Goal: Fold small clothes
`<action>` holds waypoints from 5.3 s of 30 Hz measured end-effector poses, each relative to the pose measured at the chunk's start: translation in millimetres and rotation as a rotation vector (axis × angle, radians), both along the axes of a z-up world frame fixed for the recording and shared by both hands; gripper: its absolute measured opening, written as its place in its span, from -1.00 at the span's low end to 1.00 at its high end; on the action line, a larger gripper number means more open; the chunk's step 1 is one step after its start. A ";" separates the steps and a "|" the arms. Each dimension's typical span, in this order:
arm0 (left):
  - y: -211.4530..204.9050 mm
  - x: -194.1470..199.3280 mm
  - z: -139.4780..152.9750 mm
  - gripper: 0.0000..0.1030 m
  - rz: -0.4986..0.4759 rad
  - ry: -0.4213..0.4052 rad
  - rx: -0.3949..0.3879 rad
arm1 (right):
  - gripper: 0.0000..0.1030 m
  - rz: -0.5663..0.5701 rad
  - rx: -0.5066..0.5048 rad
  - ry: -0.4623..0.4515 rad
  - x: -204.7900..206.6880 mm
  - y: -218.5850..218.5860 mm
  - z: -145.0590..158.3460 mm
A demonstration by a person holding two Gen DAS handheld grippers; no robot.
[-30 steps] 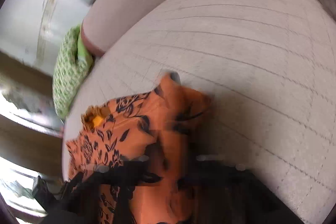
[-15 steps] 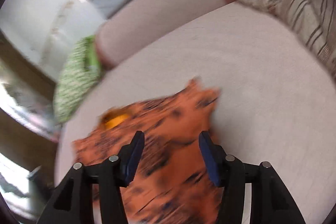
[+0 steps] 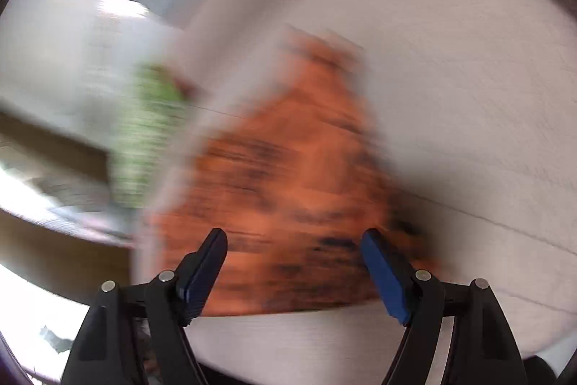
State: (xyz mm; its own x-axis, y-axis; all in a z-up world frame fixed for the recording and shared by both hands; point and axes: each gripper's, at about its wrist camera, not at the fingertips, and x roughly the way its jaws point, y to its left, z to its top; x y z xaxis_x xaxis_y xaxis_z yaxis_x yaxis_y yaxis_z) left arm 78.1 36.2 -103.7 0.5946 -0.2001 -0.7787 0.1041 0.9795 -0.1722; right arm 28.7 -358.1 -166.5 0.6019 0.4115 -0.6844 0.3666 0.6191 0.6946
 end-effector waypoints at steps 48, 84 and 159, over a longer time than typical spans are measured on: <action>99.9 -22.0 -0.5 0.66 0.151 -0.010 -0.261 | 0.43 0.081 -0.545 -0.158 106.7 25.9 102.4; 98.2 163.1 -15.2 -0.78 0.122 0.166 -0.085 | 0.70 0.322 -0.205 -0.168 44.5 63.8 19.5; 31.4 -11.7 25.8 0.54 0.150 -0.049 0.084 | 0.74 -0.102 0.027 -0.188 -78.8 -18.3 27.7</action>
State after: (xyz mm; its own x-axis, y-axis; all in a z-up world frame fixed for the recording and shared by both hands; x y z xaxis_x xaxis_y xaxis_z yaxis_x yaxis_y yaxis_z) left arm 66.4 67.6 -77.9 0.6503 -0.0420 -0.7586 -0.0377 0.9955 -0.0875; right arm -50.1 -376.4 -138.8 0.7575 0.3587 -0.5455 0.2884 0.5657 0.7725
